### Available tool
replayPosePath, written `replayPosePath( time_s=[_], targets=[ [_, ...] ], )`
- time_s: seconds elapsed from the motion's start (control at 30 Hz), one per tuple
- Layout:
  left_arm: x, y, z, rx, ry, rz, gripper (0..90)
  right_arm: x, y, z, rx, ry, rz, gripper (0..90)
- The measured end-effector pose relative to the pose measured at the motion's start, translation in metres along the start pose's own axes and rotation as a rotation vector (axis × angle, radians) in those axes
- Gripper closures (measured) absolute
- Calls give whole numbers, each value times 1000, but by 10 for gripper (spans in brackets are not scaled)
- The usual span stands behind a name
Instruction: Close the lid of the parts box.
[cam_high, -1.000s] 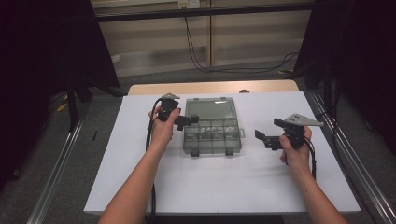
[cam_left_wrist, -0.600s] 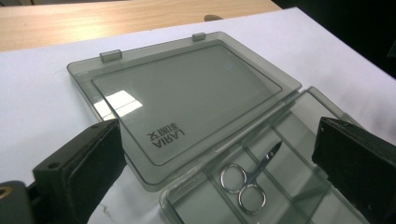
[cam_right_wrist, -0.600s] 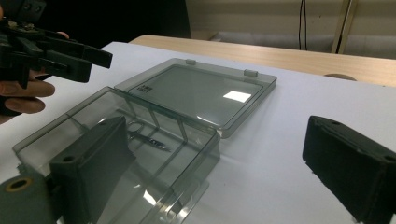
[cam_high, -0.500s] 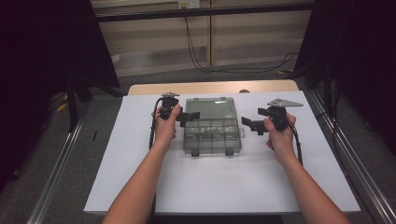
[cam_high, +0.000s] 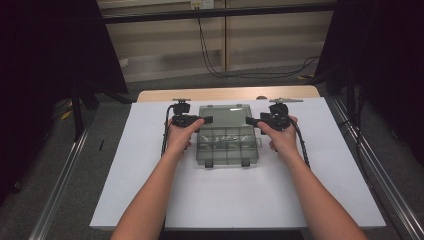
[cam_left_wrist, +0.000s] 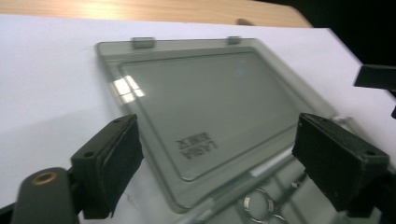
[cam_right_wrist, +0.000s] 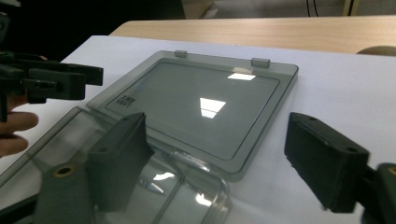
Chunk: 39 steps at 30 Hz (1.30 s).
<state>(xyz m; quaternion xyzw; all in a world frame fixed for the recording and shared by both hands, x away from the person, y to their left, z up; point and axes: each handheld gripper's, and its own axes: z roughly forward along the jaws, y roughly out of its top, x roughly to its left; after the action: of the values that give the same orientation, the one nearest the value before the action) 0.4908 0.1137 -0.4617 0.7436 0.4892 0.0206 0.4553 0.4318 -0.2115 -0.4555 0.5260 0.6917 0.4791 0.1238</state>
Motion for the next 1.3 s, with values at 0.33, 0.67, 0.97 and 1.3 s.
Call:
replayPosePath(
  time_s=[0.33,0.67,0.97,1.3],
  targets=[
    [13,-4,8,14,24,-45,416,-11,0,25,72,-59,68,441],
    [20,-10,16,55,22,-84,449,-18,-10,41,79,-57,156,497],
    [22,-12,14,56,-29,-122,495,-26,-12,44,104,7,218,506],
    [20,-6,-6,-63,-19,-51,745,-22,-3,29,45,18,154,719]
  ],
)
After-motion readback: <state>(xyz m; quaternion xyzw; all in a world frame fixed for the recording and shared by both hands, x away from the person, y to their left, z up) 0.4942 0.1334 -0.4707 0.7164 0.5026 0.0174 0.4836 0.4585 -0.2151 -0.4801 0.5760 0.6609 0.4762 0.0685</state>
